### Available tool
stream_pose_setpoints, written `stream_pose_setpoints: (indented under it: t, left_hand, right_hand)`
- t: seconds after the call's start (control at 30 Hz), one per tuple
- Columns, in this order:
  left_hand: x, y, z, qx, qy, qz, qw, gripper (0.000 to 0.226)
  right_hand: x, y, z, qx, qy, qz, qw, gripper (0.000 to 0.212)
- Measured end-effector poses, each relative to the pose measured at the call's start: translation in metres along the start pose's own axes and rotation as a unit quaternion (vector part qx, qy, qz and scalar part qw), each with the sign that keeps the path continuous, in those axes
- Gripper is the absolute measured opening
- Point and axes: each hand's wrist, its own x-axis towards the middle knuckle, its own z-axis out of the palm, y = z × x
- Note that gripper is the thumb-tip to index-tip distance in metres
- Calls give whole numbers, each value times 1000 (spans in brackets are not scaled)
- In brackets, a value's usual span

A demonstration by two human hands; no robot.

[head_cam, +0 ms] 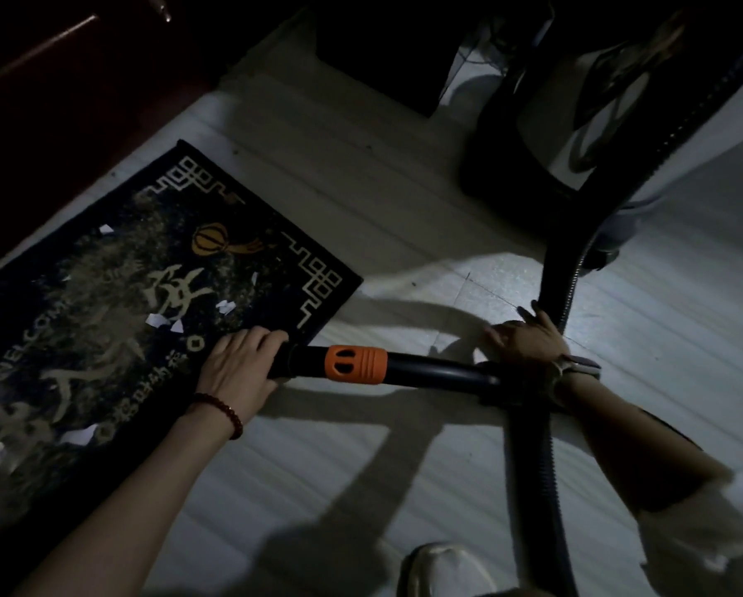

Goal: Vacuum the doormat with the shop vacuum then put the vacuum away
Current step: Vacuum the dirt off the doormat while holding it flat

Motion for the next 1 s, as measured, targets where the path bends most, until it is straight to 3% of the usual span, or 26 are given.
stream_pose_setpoints:
  t: [0.13,0.27,0.4,0.6,0.8,1.0]
  left_hand:
    - [-2,-12,-3,-7,-14,-59,998,50]
    - [-4,-16,-7,-18,-32,-64,997,48]
    - [1,-18,-13,2,32,-20,999,49]
    - [1,-31,-16,7,25,-41,999,52]
    - [-16,-36,3,-63,23,-191,979,71]
    - [-45,-49,28,-71,-134,-362,920,109]
  right_hand:
    - [-8,-50,-1,101,102,-47,988,42]
    - [-43,-98,-23,273,164,-149,936,38]
    - [-72,-156,-30,132,200,-288,927,69]
    - [-55,-184,-31,86,167,-286,940,66]
    - [-38,-179,-46,70,170,-245,952,56]
    - [-36,-241,-40,6,157,-301,941,45]
